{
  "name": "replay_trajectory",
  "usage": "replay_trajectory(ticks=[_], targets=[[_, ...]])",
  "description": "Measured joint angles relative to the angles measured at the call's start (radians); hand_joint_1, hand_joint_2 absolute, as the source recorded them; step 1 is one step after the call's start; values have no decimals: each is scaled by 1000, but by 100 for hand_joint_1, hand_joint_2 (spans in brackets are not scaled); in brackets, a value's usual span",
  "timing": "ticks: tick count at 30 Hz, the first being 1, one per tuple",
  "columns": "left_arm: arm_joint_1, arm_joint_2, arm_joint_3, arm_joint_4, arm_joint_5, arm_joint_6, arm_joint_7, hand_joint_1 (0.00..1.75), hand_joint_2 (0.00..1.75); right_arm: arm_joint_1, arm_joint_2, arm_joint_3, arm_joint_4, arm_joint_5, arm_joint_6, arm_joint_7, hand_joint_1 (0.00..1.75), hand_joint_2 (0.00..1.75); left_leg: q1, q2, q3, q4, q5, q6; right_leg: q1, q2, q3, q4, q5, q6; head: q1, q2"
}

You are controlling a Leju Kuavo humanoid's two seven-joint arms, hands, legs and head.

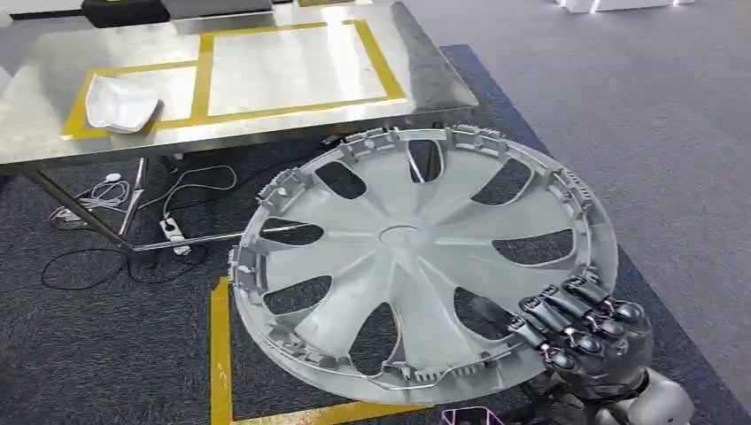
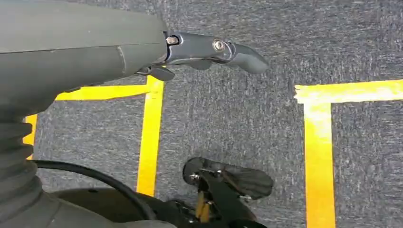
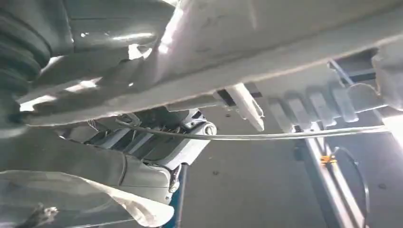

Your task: Take the parts from the cabinet and place them on the table.

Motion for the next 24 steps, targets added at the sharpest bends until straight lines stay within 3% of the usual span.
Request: replay_trajectory(ticks=[3, 4, 5, 6, 8, 9, 10, 11, 13, 14, 15, 18, 20, 21, 23, 24], targets=[[1, 0, 0, 0, 10, 5, -3, 0, 175, -8, 0, 3, 8, -28, 0, 0, 175, 175, -3, -5, -8, 3, -2, 13, -1, -7, 11, -8, 4, 14, 1, 0], [-1, -2, 0, 0, 13, 7, -3, 0, 175, -15, 0, 5, 11, -32, 0, 0, 175, 175, 6, -6, 0, -9, 5, 22, -2, 2, 10, -7, -3, 22, 0, 0], [-5, -2, 1, 0, 13, 6, -3, 0, 175, -24, 0, 9, 16, -32, 0, 0, 175, 175, 8, -7, 3, -14, 6, 26, -4, 40, -2, 12, -19, 26, 6, 0], [-12, -2, 1, 0, 16, 6, -2, 0, 175, -30, 0, 12, 19, -32, 0, 0, 175, 175, 9, -8, 2, -14, 6, 32, -6, 65, -30, 69, -50, 26, 7, 0], [-23, -3, 2, 0, 18, 2, 2, 0, 175, -36, 0, 17, 29, -32, 0, 0, 175, 175, 8, -15, 2, -14, 4, 35, -6, 80, -113, 230, -114, 30, 9, 0], [-26, -2, 4, 0, 19, 0, 2, 0, 175, -38, 0, 21, 34, -32, 0, 0, 175, 175, 7, -19, 3, -13, 3, 36, -6, 81, -148, 290, -127, 31, 10, 0], [-27, -2, 5, 0, 19, -1, 2, 0, 175, -38, 0, 23, 39, -31, 0, 0, 175, 175, 7, -24, 4, -13, 3, 37, -6, 81, -160, 299, -114, 32, 9, 0], [-28, -1, 5, 0, 19, -2, 1, 0, 175, -38, 0, 24, 42, -29, 0, 0, 175, 175, 7, -29, 6, -12, 2, 36, -6, 81, -152, 265, -80, 31, 10, 0], [-27, -2, 5, 0, 19, -3, 0, 0, 175, -39, 0, 27, 47, -29, 0, 0, 175, 175, 8, -38, 11, -10, -2, 31, -8, 81, -80, 99, 23, 27, 10, 0], [-27, -2, 5, 0, 19, -3, -1, 0, 175, -42, 0, 28, 48, -29, 0, 0, 175, 175, 8, -41, 11, -8, -6, 26, -8, 84, -51, 26, 44, 25, 10, 0], [-29, -2, 6, 0, 18, -3, -2, 0, 175, -48, 0, 30, 50, -29, 0, 0, 175, 175, -1, -42, 5, -1, -8, 20, -6, 87, -35, 8, 32, 24, 10, 0], [-28, -1, 6, 0, 15, 1, -5, 0, 175, -53, 1, 36, 52, -28, 0, 0, 175, 175, 4, -45, 1, -6, -1, 7, -1, 89, -37, 8, 31, 8, 6, 0], [-28, 0, 6, 0, 12, 3, -9, 0, 175, -55, 2, 37, 52, -27, 0, 0, 175, 175, 5, -40, -2, 12, -18, -5, -9, 84, -30, -1, 36, -4, 6, 0], [-29, 0, 6, 0, 12, 3, -10, 0, 175, -55, 2, 37, 53, -26, 0, 0, 175, 175, 6, -36, -21, 54, -46, -10, -9, 82, -27, -1, 34, -10, -2, 0], [-29, 0, 6, 0, 10, 3, -13, 0, 175, -55, 3, 38, 54, -26, 0, 0, 175, 175, 10, -33, -90, 206, -115, -17, -8, 77, -24, -1, 31, -14, 0, 0], [-28, 0, 6, 0, 10, 3, -13, 0, 175, -56, 3, 38, 55, -25, 0, 0, 175, 175, 10, -33, -124, 273, -134, -19, -8, 76, -23, -1, 30, -16, -2, 0]])
